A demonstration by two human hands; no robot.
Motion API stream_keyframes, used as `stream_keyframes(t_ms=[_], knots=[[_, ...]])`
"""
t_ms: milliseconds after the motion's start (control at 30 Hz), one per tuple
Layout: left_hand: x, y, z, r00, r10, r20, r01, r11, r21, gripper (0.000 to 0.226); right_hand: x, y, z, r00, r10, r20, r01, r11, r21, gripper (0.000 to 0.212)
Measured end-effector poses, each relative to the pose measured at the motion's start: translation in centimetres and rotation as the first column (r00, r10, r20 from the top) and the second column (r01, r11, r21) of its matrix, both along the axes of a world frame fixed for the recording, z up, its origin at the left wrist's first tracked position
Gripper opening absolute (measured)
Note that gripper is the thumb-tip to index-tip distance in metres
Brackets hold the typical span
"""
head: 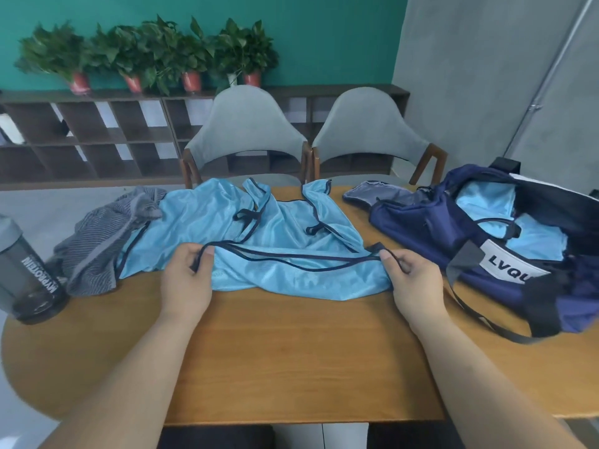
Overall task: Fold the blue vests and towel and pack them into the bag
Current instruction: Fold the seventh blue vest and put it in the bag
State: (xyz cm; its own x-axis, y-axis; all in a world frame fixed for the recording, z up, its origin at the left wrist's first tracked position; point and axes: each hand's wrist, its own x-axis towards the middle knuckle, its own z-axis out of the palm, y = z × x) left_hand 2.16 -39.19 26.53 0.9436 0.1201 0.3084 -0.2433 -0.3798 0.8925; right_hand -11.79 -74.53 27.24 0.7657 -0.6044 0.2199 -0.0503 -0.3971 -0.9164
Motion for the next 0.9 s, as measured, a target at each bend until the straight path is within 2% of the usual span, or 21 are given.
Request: stream_keyframes(t_ms=[167, 300, 400, 567, 900], knots=[[0.08, 0.45, -0.26, 1.0, 0.007, -0.017, -0.008, 0.999, -0.049, 0.014, -0.07, 0.03, 0.3, 0.999, -0.027, -0.026, 0.027, 0.999, 0.023, 0.025], [0.29, 0.53, -0.45, 0.999, 0.009, -0.04, -0.011, 0.998, -0.054, 0.013, -0.04, -0.03, 0.0, 0.998, -0.045, 0.032, 0.045, 0.999, 0.019, 0.011], [0.33, 0.52, -0.42, 0.999, 0.021, -0.048, -0.023, 0.998, -0.057, 0.013, -0.11, 0.18, 0.03, 0.999, -0.03, 0.043, 0.029, 0.999, 0.02, 0.024], [0.17, 0.53, -0.46, 0.997, 0.036, -0.063, -0.041, 0.996, -0.081, 0.015, -0.1, 0.08, 0.06, 0.997, -0.075, 0.005, 0.075, 0.997, -0.03, 0.029], [0.42, 0.79, -0.77, 0.998, 0.02, -0.067, -0.027, 0.995, -0.095, 0.016, -0.46, 0.41, 0.48, 0.997, -0.078, -0.024, 0.078, 0.997, 0.008, 0.03]])
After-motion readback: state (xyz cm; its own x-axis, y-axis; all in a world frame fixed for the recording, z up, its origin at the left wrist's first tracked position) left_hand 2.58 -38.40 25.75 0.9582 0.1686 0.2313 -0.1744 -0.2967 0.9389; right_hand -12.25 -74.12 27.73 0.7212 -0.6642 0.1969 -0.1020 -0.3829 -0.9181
